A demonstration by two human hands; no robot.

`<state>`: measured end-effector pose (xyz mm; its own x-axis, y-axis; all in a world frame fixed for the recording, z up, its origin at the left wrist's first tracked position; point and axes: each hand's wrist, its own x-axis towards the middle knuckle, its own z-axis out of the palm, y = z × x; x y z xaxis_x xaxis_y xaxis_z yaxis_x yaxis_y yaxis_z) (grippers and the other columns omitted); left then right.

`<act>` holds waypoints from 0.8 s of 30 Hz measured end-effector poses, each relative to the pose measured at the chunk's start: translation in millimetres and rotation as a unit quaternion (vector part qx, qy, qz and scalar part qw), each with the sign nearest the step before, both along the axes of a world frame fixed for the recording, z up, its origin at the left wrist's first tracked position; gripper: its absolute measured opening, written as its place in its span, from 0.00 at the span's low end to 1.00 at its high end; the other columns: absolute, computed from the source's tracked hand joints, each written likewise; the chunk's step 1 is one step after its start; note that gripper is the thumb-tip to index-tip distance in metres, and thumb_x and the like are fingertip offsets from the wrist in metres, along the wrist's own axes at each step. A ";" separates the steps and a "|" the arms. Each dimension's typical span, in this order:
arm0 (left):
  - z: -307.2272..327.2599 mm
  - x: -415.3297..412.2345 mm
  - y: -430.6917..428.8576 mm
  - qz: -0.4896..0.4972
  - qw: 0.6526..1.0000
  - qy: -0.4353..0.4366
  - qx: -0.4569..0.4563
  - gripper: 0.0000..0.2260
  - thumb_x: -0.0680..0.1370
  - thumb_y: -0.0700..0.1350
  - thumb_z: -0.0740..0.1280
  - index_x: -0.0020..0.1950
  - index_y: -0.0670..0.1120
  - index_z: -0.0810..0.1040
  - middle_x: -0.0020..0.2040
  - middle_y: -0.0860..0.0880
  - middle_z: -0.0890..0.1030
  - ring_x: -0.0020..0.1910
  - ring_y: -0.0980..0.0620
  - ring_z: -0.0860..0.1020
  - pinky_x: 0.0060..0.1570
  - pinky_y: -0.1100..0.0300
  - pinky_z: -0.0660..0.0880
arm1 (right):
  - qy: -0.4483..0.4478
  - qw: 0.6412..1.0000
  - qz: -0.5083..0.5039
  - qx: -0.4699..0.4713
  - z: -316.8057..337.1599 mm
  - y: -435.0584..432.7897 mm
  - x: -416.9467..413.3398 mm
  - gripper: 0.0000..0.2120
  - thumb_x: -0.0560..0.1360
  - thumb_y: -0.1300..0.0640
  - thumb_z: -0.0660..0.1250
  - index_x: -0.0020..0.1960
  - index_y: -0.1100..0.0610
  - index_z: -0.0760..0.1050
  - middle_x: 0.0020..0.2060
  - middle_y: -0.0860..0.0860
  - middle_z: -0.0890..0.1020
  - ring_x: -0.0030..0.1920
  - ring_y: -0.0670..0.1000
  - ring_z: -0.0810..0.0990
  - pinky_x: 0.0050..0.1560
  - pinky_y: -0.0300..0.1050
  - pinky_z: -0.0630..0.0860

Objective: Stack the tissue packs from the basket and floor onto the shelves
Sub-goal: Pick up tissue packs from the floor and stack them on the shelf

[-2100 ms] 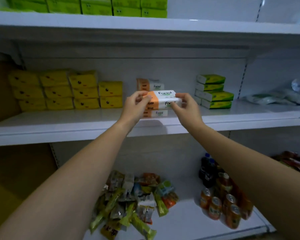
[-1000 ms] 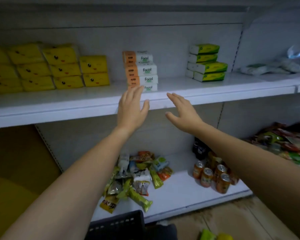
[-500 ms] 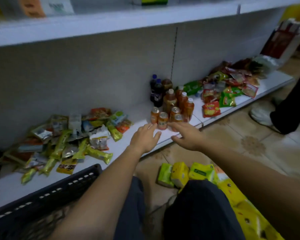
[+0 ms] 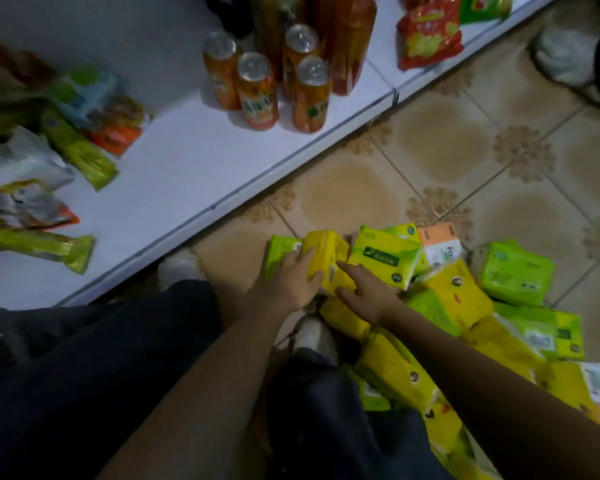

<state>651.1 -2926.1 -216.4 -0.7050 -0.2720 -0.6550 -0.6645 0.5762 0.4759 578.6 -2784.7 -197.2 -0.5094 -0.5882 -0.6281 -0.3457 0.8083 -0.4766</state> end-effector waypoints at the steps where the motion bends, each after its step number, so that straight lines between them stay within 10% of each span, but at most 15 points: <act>1: -12.4 -3.5 3.1 0.019 1.000 -0.005 0.015 0.28 0.80 0.54 0.58 0.77 0.50 0.53 0.75 0.40 0.57 0.73 0.41 0.59 0.70 0.50 0.60 | -0.006 1.000 -0.011 0.003 -12.0 -0.1 0.4 0.27 0.78 0.55 0.60 0.75 0.56 0.55 0.72 0.56 0.63 0.72 0.54 0.61 0.68 0.42 0.58; 10: -45.8 -26.2 10.2 0.265 0.948 0.038 0.172 0.39 0.74 0.47 0.70 0.77 0.46 0.50 0.73 0.41 0.63 0.71 0.43 0.64 0.68 0.52 0.63 | -0.119 0.961 -0.237 -0.083 -52.2 -23.6 1.3 0.26 0.78 0.60 0.61 0.74 0.60 0.57 0.72 0.55 0.63 0.73 0.53 0.61 0.71 0.45 0.60; 13: -38.6 -23.2 4.5 0.346 0.912 0.034 0.217 0.32 0.71 0.47 0.74 0.71 0.41 0.65 0.63 0.43 0.75 0.61 0.45 0.74 0.60 0.53 0.72 | -0.180 0.923 -0.324 -0.103 -36.3 -28.9 4.0 0.23 0.80 0.58 0.57 0.74 0.57 0.58 0.69 0.52 0.68 0.68 0.50 0.66 0.55 0.37 0.68; 17: 3.6 -13.5 -3.3 0.337 0.894 0.073 0.287 0.12 0.73 0.43 0.71 0.55 0.43 0.78 0.49 0.46 0.81 0.45 0.53 0.78 0.42 0.64 0.73 | -0.218 0.903 -0.347 -0.129 3.6 -33.6 4.5 0.23 0.80 0.59 0.57 0.74 0.53 0.57 0.60 0.52 0.74 0.53 0.46 0.74 0.44 0.34 0.71; 24: 124.3 -11.5 -19.8 0.332 0.866 0.180 0.327 0.17 0.76 0.51 0.67 0.65 0.56 0.73 0.60 0.51 0.78 0.56 0.49 0.78 0.49 0.57 0.74 | -0.106 0.915 -0.294 -0.254 122.7 -45.9 -4.9 0.40 0.75 0.65 0.65 0.76 0.54 0.42 0.58 0.58 0.75 0.51 0.51 0.77 0.46 0.38 0.78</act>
